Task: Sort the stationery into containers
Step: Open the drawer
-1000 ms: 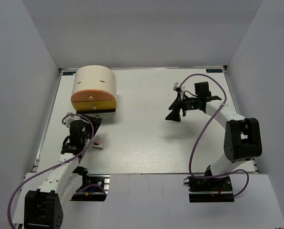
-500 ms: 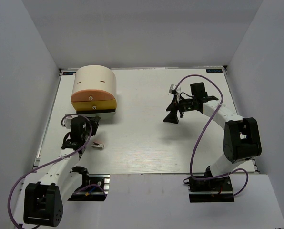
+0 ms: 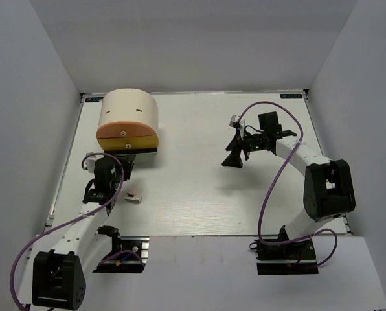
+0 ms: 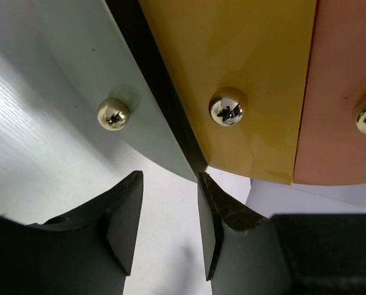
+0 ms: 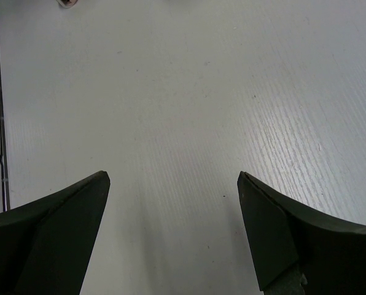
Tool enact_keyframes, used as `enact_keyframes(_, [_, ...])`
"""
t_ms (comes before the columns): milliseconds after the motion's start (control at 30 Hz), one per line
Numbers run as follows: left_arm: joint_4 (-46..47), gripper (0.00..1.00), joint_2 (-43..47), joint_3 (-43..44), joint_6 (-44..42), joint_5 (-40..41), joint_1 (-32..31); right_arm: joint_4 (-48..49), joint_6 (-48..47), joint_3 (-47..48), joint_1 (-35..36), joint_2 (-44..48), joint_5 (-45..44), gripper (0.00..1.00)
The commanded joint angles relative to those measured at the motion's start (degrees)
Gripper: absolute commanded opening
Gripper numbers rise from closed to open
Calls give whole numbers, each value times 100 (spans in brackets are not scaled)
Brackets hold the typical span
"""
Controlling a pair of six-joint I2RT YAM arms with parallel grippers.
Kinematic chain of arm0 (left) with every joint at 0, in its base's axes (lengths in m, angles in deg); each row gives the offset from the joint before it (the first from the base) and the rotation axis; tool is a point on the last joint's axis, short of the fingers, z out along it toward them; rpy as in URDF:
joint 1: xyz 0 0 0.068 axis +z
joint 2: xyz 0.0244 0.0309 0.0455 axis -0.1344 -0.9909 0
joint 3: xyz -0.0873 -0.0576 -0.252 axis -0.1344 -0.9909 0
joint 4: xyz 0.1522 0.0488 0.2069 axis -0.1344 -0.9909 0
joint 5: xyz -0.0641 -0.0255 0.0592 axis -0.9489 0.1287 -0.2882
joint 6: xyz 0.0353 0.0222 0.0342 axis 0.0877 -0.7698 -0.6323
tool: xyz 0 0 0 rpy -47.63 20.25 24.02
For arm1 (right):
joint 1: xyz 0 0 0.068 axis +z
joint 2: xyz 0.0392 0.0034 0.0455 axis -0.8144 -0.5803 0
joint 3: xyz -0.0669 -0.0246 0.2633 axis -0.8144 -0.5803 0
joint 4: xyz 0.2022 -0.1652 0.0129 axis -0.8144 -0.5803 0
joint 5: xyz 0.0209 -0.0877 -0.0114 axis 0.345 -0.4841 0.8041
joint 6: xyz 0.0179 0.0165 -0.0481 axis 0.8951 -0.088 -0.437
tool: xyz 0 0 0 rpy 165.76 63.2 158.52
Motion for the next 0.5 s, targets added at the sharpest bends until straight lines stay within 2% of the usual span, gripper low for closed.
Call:
enact_keyframes(0, [224,51,-114,272,72,52,-15,-20,-109,60,46,141,50,90])
enact_keyframes(67, [224,57,-299,334,72,104,-15,-37,-126,42,28,132,50,90])
enact_keyframes(200, [382,59,-720,588,72,105,-15,-55,-135,24,19,159,32,90])
enact_keyframes(233, [138,62,-826,685,72,105,-15,-63,-135,33,37,159,23,90])
enact_keyframes(467, [-303,62,-1178,1045,20,52,37,-63,-144,24,28,168,15,90])
